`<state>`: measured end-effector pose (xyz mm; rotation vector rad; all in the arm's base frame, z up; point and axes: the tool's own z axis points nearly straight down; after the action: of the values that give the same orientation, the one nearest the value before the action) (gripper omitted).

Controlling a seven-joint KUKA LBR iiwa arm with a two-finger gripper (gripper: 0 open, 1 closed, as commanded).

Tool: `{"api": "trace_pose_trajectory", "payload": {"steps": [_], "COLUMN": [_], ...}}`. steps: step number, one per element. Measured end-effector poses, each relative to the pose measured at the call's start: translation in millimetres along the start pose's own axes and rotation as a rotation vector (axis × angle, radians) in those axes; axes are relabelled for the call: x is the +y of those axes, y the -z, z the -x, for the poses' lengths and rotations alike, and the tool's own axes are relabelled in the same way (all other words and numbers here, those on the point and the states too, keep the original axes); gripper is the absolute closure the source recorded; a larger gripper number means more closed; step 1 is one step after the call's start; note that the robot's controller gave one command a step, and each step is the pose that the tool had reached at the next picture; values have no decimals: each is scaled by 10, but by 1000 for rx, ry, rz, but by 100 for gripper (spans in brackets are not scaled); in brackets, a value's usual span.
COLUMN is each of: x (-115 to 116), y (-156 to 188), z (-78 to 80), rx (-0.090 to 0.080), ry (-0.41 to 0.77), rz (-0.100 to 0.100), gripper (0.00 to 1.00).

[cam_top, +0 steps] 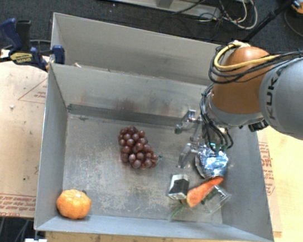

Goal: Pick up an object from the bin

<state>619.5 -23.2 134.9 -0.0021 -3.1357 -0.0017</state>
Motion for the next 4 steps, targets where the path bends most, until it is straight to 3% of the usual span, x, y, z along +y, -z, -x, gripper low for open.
{"api": "trace_pose_trajectory", "payload": {"steps": [1, 2, 3, 4], "x": [0, 626, 1091, 1074], "y": [47, -376, -123, -67], "z": [19, 34, -80, -7], "rx": [-7, -11, -4, -11], "ry": [0, 48, -87, -146], "rz": [0, -1, 0, 2], "gripper": [0, 0, 0, 0]}}
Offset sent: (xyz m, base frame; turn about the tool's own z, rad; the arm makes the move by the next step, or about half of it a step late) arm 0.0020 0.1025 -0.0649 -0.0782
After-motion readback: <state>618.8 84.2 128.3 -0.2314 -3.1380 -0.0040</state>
